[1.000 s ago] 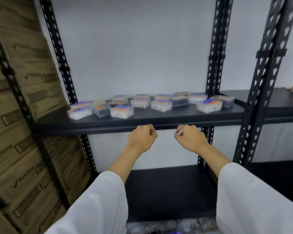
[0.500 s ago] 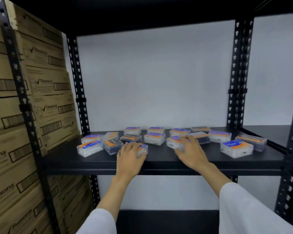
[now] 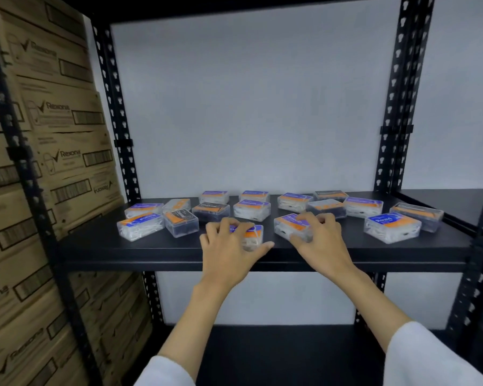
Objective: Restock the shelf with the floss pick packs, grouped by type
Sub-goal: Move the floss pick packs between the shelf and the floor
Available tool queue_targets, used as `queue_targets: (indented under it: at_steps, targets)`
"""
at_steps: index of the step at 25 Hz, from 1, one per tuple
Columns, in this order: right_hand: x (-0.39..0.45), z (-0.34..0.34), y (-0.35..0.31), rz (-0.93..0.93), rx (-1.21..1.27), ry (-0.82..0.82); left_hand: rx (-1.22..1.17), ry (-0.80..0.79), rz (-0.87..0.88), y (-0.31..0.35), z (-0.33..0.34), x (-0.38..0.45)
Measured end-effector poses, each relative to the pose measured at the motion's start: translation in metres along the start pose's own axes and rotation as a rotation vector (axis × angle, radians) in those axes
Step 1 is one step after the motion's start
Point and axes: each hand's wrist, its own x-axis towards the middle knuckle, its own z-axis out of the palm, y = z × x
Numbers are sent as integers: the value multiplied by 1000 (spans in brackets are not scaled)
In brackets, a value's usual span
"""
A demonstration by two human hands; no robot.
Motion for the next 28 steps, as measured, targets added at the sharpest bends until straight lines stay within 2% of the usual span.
queue_targets:
  at_steps: [4,7,9,14,16,19,23,28]
  targets:
    - [8,-1,-5,3,47,-82,-138,-238,146,-23,-15,14]
    - [1,2,-4,-5,80,-107,-292,-346,125,-31,-21,15]
    - [-12,-3,-6,-8,132,-84,-337,-321,77,-28,-25,5]
    - [-78,-15,-9,-13,283,3,-600,-50,-89,-11,-27,-60]
    - [-111,-13,-2,14,296,-6,-695,-38,-136,-4,-20,-98]
    - [-158,-1,20,86,308,-49,-770,-85,-206,1,5,-153]
    - [-221,42,70,216,289,-113,-680,-198,-301,-1,67,-226]
    - [-295,124,147,410,201,-236,-583,-400,-521,-19,164,-306]
